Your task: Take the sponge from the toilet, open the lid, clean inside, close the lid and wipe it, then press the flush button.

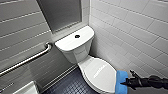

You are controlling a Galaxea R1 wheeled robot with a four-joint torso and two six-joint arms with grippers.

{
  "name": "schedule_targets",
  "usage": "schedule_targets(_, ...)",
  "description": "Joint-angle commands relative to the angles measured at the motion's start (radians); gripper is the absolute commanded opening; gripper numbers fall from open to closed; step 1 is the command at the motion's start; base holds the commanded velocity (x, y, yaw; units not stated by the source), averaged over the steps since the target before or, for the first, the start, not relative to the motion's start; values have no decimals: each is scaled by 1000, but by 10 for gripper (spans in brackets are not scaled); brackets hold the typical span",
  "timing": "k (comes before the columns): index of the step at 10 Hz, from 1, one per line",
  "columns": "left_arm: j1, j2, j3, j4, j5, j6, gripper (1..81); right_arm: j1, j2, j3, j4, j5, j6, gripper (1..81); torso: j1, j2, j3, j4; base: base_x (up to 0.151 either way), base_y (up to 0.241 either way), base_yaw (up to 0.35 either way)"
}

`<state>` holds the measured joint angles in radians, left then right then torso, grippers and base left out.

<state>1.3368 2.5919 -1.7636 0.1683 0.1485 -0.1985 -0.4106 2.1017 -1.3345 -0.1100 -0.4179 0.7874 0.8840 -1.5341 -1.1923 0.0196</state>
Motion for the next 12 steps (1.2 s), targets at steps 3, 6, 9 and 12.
schedule_targets(3, 2, -12, 13, -3, 79, 7, 811, 238, 189, -107, -8, -190, 42, 10, 0, 0, -23, 0, 0, 0, 0)
schedule_targets(6, 3, -5, -3, -3, 79, 7, 811, 302, 311, -216, 0, -190, 53, 10, 0, 0, -4, 0, 0, 0, 0)
schedule_targets(9, 3, -7, -5, -3, 79, 7, 811, 350, 508, -437, 3, -171, 70, 10, 0, 0, -4, 0, 0, 0, 0)
schedule_targets(12, 3, -10, -8, -3, 79, 7, 811, 376, 635, -561, 16, -162, 72, 10, 70, -108, -5, 0, 0, 0, 0)
